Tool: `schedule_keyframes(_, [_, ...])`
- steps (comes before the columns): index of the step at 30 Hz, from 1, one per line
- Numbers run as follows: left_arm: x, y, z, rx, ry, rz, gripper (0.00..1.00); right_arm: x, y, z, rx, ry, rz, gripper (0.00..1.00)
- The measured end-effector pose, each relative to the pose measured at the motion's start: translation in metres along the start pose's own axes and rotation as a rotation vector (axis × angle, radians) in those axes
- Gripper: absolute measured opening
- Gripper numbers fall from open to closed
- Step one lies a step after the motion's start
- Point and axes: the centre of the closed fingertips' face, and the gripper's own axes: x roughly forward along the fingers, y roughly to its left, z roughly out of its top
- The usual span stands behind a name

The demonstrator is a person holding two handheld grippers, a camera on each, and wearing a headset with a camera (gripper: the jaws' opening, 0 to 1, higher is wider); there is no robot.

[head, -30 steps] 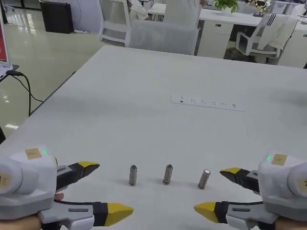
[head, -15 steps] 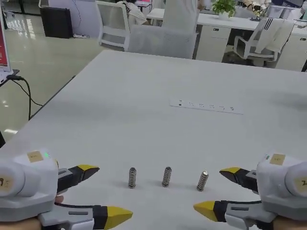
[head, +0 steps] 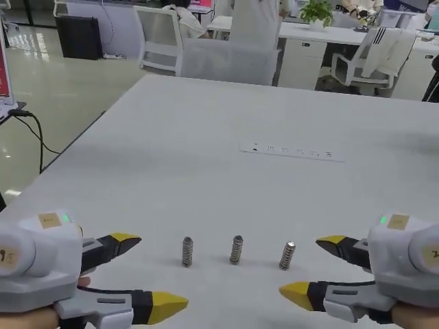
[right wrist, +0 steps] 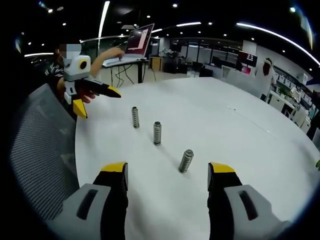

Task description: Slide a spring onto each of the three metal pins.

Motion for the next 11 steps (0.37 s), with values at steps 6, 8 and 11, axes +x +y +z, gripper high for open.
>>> schedule_keyframes(6, [0.0002, 0.0001, -0.0012, 0.001, 0.005, 0.003, 0.78, -0.0018, -0.0024, -0.0015, 0.009, -0.004, -0.007, 0.63])
schedule_keyframes(8, [0.0005, 0.0, -0.0015, -0.002, 0.006, 0.003, 0.78, -0.0018, -0.0019, -0.0021, 0.012, -0.007, -0.005, 0.63])
schedule_keyframes(11, [0.0012, -0.0009, -0.0024, -0.004, 0.01, 0.002, 0.78, -0.0017, -0.0017, -0.0022, 0.01, -0.005, -0.005, 0.63])
